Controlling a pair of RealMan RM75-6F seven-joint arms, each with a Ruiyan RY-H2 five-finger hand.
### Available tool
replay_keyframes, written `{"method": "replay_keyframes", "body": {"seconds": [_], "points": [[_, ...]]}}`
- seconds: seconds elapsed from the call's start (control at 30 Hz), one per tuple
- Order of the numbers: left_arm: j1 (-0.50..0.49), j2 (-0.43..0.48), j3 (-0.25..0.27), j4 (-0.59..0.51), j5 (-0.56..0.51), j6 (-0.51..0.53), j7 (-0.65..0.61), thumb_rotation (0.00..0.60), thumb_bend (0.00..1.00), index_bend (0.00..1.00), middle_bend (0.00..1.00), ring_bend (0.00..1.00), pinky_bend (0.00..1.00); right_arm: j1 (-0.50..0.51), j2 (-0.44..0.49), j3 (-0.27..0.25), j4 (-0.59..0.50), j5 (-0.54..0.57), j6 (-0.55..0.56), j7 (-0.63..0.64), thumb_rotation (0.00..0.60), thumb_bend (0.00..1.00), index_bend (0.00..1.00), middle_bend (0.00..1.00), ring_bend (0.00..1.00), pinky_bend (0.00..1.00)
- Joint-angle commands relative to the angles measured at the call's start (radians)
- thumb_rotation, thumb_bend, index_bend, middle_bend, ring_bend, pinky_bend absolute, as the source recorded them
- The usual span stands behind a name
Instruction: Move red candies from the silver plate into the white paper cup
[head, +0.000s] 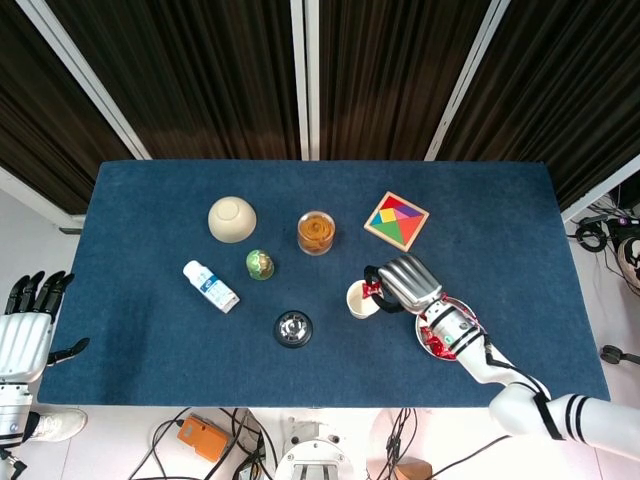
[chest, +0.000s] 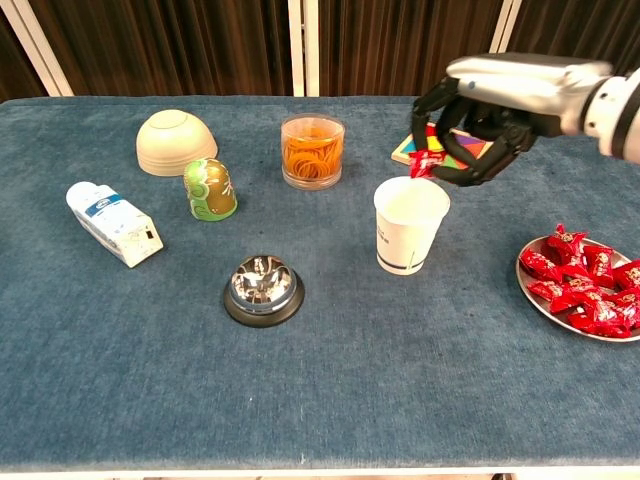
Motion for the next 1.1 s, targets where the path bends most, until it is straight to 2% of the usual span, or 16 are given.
{"method": "replay_keyframes", "body": {"seconds": [0.03,0.13,0.37,0.5,0.6,0.7,0.9,1.1], "points": [[-0.001,0.0,-0.001,0.0,0.0,0.0,-0.002,0.6,0.0,0.09,0.09,0.0,0.0,0.017,-0.021,-0.007,0.015,0.008,-0.008,-0.022,0.6,0.66,0.56,0.79,0.97,1.0],[0.001,0.001,-0.001,0.002,0.0,0.003,-0.003,0.6,0.0,0.09,0.09,0.0,0.0,0.028,-0.029,-0.014,0.02,0.023,-0.018,-0.027,0.6,0.62,0.49,0.79,0.96,1.0],[0.003,0.0,-0.001,0.006,0.0,0.007,-0.006,0.6,0.0,0.09,0.09,0.0,0.0,0.015,-0.012,-0.028,0.002,0.013,0.024,-0.001,0.6,0.32,0.29,0.79,0.96,1.0],[0.005,0.0,-0.001,0.007,0.002,0.011,-0.009,0.6,0.0,0.09,0.09,0.0,0.0,-0.041,0.054,-0.055,-0.036,-0.033,0.112,0.021,0.6,0.25,0.28,0.79,0.96,1.0],[0.005,-0.001,0.0,0.009,0.005,0.011,-0.01,0.6,0.0,0.09,0.09,0.0,0.0,-0.1,0.116,-0.1,-0.062,-0.071,0.176,0.03,0.6,0.24,0.32,0.79,0.96,1.0],[0.005,-0.002,0.001,0.009,0.011,0.015,-0.012,0.6,0.0,0.09,0.09,0.0,0.0,-0.157,0.173,-0.171,-0.066,-0.111,0.208,0.026,0.6,0.24,0.35,0.79,0.96,1.0],[0.008,-0.004,0.005,0.003,0.021,0.023,-0.007,0.6,0.0,0.09,0.09,0.0,0.0,-0.215,0.19,-0.272,-0.032,-0.124,0.178,0.036,0.6,0.24,0.37,0.79,0.96,1.0],[0.014,-0.006,0.01,0.001,0.026,0.031,-0.002,0.6,0.0,0.09,0.09,0.0,0.0,-0.233,0.152,-0.298,0.023,-0.114,0.144,0.058,0.6,0.31,0.39,0.79,0.96,1.0]]}}
